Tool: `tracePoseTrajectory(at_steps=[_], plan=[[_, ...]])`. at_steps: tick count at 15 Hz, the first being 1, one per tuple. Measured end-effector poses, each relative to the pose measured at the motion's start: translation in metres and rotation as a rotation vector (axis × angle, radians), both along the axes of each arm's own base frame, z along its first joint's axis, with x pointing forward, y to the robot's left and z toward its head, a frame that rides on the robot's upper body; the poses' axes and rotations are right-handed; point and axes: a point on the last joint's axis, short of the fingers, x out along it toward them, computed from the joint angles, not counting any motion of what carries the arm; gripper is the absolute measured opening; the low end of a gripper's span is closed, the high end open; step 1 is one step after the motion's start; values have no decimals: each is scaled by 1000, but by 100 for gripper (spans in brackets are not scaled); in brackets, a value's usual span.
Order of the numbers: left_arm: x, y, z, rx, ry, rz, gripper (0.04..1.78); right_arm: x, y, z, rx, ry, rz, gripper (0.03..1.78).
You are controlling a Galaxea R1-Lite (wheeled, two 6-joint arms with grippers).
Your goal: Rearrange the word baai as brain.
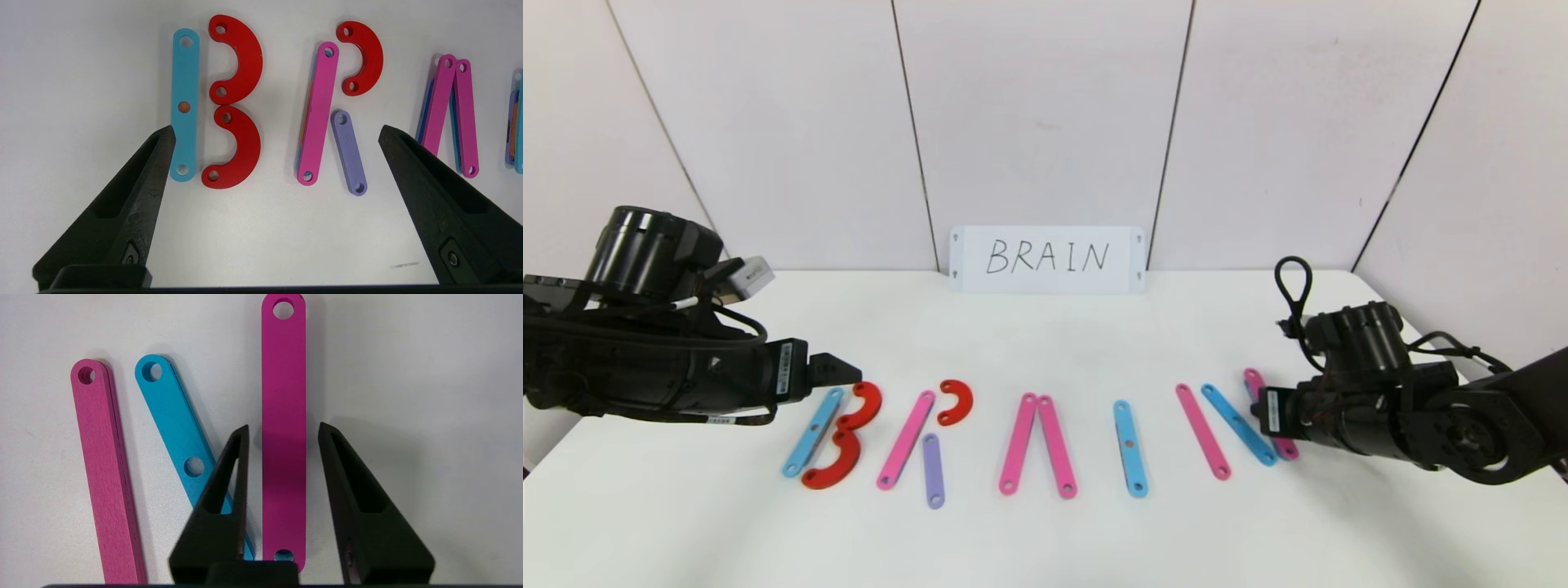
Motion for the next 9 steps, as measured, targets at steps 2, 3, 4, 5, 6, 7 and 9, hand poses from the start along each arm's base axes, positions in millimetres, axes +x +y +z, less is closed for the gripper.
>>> tracePoseTrajectory(at_steps=[2,3,4,5,6,7,9], plan=[[0,0,0,0,-1,-1,174,-1,-1,2,1,-5,-2,108],[-1,0,0,0,0,0,174,-1,-1,3,2,-10,-2,126],[-1,0,0,0,0,-1,174,-2,-2,5,4,-15,-4,139],[-1,0,0,0,0,-1,174,-2,-2,7,6,-22,-6,151],[-1,0,0,0,0,-1,174,-2,-3,10,8,-31,-7,161],[-1,0,0,0,-1,-1,174,-3,-3,12,8,-38,-5,168],[-2,0,1,0,-4,-1,174,-4,-3,16,5,-50,5,174]])
